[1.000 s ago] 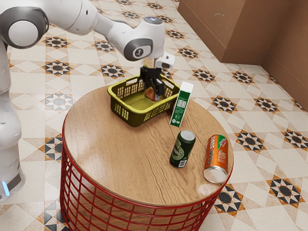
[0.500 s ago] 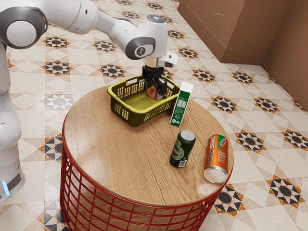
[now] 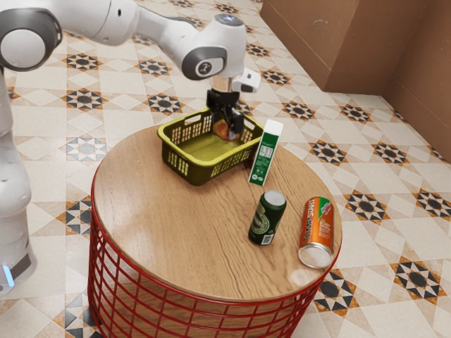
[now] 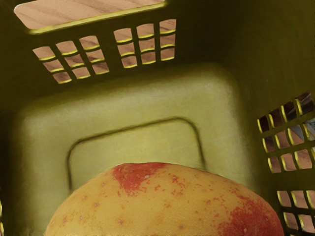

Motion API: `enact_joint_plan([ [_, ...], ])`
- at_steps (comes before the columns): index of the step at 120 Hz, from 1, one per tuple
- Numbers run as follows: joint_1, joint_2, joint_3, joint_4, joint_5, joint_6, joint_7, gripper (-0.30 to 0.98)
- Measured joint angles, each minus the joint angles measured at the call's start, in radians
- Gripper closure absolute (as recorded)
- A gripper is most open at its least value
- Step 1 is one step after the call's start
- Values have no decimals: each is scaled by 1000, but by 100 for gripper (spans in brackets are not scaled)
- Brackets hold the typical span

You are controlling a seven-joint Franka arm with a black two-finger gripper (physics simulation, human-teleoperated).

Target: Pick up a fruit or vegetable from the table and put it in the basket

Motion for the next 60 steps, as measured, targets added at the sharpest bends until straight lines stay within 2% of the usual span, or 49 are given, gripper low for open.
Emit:
enact_joint_plan([
  [17,-3,11,-11,44,39,-98,-5,9],
  [37,-4,11,-16,43,60,-153,-17,13],
  [42,-3,23,-19,34,64,-163,-21,8],
  [60,-7,23,-16,31,75,-188,-35,5],
])
